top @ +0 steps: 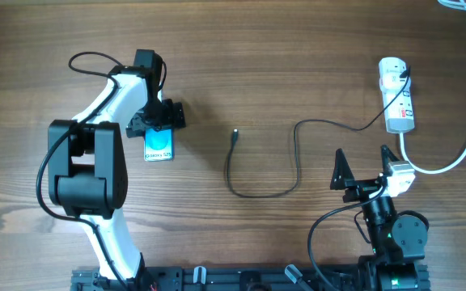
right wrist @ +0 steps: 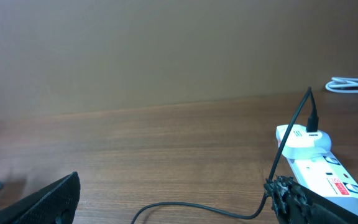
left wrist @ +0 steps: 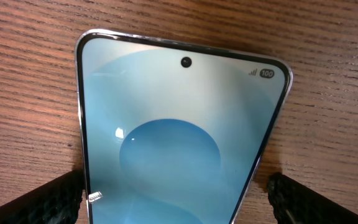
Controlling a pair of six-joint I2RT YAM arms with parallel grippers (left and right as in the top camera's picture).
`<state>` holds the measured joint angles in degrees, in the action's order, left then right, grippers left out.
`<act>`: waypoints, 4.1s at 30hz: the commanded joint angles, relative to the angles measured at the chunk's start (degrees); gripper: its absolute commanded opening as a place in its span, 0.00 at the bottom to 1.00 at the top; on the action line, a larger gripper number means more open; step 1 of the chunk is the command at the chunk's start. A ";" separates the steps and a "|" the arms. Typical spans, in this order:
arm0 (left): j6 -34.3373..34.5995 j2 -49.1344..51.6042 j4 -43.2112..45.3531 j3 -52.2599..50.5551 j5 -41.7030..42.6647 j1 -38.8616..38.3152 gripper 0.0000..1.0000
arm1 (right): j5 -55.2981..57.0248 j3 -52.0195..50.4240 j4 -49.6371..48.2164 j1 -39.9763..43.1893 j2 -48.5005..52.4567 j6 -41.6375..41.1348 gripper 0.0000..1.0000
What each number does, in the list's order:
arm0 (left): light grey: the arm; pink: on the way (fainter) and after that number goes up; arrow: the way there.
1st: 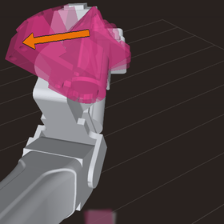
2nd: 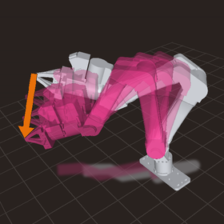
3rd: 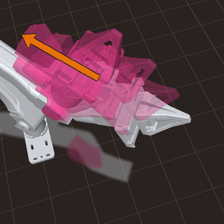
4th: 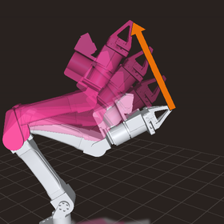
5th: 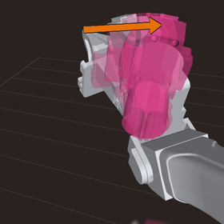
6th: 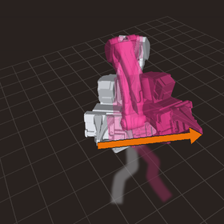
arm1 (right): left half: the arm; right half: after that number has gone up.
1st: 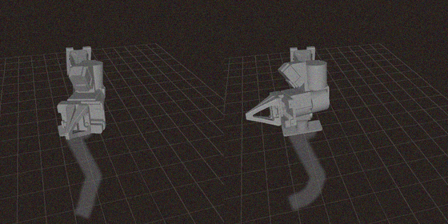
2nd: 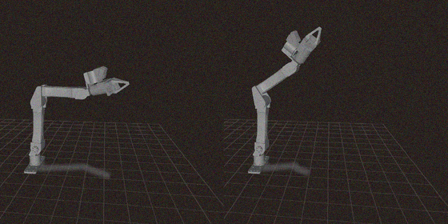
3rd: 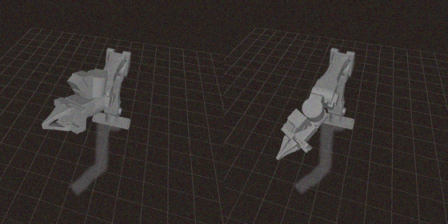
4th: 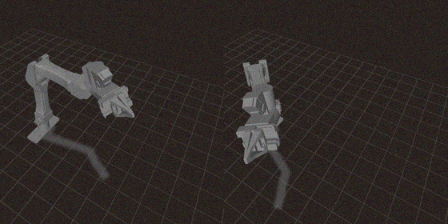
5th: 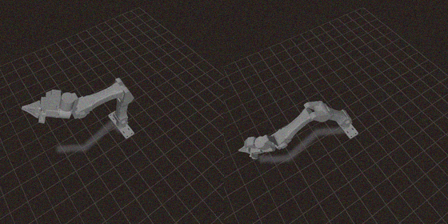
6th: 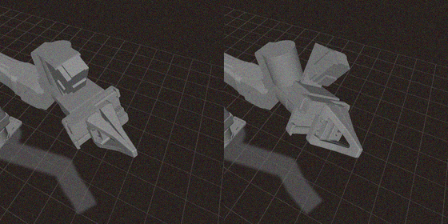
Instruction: Plug charger to phone and switch on socket
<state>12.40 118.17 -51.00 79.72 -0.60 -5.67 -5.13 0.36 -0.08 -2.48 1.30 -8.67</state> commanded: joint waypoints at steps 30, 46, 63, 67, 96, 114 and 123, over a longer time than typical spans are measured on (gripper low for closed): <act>-0.15 4.11 2.19 -7.08 -2.47 -0.50 0.98 | -9.84 3.06 1.99 -0.20 0.50 -22.12 1.00; -0.17 4.11 2.16 -7.08 -2.75 -0.50 0.95 | -14.67 26.18 14.73 -0.20 25.49 -10.62 1.00; -0.15 2.47 0.39 -5.46 -2.71 -0.48 0.72 | -27.71 37.42 21.88 -0.20 47.34 -12.31 1.00; -0.15 1.09 0.42 -5.46 -2.45 -0.48 0.73 | -28.46 37.42 21.86 -0.20 47.34 -12.17 1.00; -0.15 -13.05 -2.27 -5.46 21.42 -0.17 0.73 | -35.26 37.42 22.62 -0.20 50.14 -9.25 0.99; 1.60 -13.07 -5.55 -5.46 29.57 -3.56 0.70 | -40.63 37.59 -1.95 -26.16 80.87 -19.15 0.87; 1.84 -13.07 -5.42 -5.46 29.66 -10.03 0.71 | -35.12 39.17 -5.40 -31.39 85.15 -23.45 0.87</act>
<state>13.26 106.80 -56.38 74.28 27.11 -13.65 -42.24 37.67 -4.45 -33.52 85.71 -29.95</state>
